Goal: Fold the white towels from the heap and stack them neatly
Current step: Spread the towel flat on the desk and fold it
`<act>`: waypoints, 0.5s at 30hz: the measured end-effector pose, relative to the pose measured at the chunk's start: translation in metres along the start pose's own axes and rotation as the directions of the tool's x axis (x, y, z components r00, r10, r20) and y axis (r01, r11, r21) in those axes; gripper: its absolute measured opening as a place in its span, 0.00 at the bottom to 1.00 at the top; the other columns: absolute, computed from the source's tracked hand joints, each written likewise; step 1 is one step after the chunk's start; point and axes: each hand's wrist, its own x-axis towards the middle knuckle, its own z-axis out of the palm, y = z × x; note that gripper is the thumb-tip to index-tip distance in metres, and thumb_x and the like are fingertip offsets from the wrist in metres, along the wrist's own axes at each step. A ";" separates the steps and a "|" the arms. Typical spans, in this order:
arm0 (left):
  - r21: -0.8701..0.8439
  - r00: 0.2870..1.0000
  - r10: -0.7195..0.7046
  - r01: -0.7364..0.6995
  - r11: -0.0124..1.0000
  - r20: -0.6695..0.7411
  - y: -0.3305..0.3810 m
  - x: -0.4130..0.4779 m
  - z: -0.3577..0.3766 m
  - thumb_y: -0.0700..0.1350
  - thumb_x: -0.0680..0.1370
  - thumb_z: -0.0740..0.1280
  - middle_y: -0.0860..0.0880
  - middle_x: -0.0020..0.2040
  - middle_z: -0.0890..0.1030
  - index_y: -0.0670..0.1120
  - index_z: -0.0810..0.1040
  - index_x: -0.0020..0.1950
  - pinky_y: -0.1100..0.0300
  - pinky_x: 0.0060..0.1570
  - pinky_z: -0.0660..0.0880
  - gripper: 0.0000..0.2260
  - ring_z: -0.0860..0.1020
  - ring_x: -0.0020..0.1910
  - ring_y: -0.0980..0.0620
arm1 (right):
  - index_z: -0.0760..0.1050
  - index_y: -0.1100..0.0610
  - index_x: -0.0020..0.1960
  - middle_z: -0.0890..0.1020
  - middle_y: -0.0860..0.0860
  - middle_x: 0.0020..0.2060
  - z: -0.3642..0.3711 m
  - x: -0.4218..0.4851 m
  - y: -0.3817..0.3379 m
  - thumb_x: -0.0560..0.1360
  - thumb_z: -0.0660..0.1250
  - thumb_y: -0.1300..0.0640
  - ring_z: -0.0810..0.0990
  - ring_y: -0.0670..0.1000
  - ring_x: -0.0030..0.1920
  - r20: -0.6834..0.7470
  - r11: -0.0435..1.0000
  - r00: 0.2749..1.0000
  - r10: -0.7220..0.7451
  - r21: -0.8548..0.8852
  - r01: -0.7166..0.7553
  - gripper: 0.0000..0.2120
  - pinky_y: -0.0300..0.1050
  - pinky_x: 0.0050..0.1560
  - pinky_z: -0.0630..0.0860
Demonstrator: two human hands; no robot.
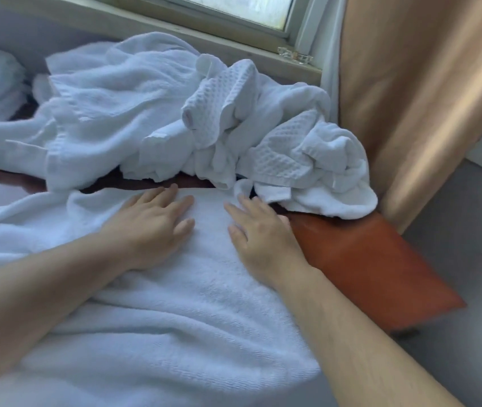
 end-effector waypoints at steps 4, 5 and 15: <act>-0.040 0.999 -0.032 0.032 0.999 -0.009 -0.011 -0.014 -0.007 0.60 0.82 0.51 0.51 0.82 0.52 0.56 0.56 0.80 0.53 0.77 0.49 0.26 0.49 0.80 0.50 | 0.59 0.55 0.78 0.60 0.51 0.78 -0.007 0.002 -0.007 0.82 0.45 0.38 0.57 0.54 0.77 0.190 0.956 0.940 0.283 -0.139 -0.260 0.31 0.59 0.72 0.60; -0.012 0.999 -0.047 0.047 0.999 0.000 -0.013 -0.018 -0.007 0.61 0.82 0.50 0.51 0.82 0.51 0.56 0.55 0.80 0.52 0.77 0.49 0.27 0.48 0.80 0.50 | 0.60 0.58 0.78 0.63 0.53 0.77 -0.011 0.001 -0.007 0.82 0.45 0.38 0.61 0.56 0.75 0.197 0.921 0.906 0.374 -0.193 -0.338 0.32 0.59 0.70 0.62; -0.138 0.993 0.112 -0.104 0.985 0.049 -0.004 -0.027 -0.014 0.56 0.84 0.53 0.52 0.82 0.52 0.55 0.56 0.81 0.56 0.77 0.46 0.25 0.48 0.80 0.52 | 0.47 0.49 0.82 0.44 0.48 0.82 0.002 -0.002 -0.028 0.84 0.45 0.42 0.39 0.51 0.81 0.283 0.984 0.948 0.145 0.061 -0.169 0.29 0.53 0.79 0.41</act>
